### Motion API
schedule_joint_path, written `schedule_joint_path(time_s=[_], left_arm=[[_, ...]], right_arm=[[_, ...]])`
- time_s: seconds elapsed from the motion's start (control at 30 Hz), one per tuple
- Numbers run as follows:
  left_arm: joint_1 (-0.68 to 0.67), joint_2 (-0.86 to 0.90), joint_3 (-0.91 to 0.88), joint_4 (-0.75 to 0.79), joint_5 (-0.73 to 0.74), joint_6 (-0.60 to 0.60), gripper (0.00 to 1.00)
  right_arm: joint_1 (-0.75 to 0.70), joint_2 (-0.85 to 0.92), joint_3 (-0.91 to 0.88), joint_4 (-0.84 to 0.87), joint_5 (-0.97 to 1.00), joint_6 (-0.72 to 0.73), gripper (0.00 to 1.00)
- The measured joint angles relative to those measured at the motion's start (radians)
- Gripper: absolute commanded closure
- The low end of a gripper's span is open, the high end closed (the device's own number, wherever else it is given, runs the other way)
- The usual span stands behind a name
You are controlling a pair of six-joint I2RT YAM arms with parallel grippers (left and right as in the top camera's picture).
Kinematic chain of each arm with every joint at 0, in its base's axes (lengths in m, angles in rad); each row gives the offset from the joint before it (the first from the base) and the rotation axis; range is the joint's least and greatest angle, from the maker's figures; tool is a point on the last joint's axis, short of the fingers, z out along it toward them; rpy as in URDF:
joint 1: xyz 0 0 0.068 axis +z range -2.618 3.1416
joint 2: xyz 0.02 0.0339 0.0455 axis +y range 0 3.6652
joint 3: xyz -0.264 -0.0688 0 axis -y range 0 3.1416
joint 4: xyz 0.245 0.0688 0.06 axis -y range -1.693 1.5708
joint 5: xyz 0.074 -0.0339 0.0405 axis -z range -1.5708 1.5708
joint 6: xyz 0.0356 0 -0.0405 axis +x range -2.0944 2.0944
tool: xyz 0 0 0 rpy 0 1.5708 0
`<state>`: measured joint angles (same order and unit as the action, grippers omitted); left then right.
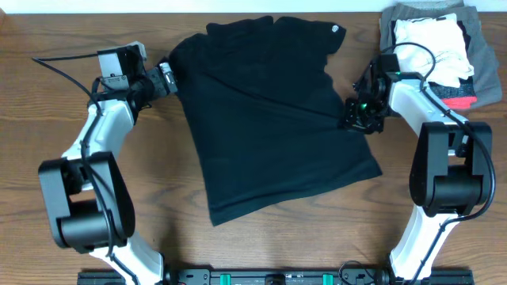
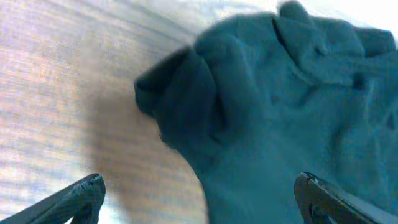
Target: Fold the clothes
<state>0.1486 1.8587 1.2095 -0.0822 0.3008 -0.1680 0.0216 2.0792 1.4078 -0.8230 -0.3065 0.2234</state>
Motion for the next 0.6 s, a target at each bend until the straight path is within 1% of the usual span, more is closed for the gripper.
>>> schedule_joint_path(time_s=[0.07,0.17,0.23,0.3,0.37,0.43,0.5,0.53,0.6], left_arm=[[0.007,0.016,0.003,0.048,0.000,0.003,0.02],[0.017,0.049,0.039,0.090,0.000,0.012,0.02],[0.021,0.087,0.092,0.091,0.000,0.017,0.00],[0.022,0.136,0.159,0.072,0.000,0.020,0.05],[0.021,0.190,0.228,0.029,0.000,0.030,0.12],[0.018,0.239,0.285,-0.017,-0.002,0.045,0.22],[0.014,0.278,0.322,-0.050,-0.001,0.060,0.50],[0.012,0.296,0.334,-0.056,0.000,0.074,0.58],[0.008,0.308,0.338,-0.061,0.001,0.083,0.63]], right_arm=[[0.002,0.000,0.016,-0.016,0.022,-0.026,0.47],[0.016,0.000,0.053,-0.054,0.060,-0.052,0.43],[0.028,-0.007,0.088,-0.068,0.076,-0.061,0.40],[0.047,-0.034,0.120,-0.077,0.085,-0.068,0.38],[0.067,-0.074,0.142,-0.077,0.095,-0.073,0.36],[0.089,-0.131,0.161,-0.076,0.104,-0.075,0.36],[0.107,-0.179,0.174,-0.074,0.112,-0.076,0.36],[0.116,-0.204,0.180,-0.075,0.120,-0.076,0.36],[0.124,-0.230,0.185,-0.074,0.124,-0.076,0.36]])
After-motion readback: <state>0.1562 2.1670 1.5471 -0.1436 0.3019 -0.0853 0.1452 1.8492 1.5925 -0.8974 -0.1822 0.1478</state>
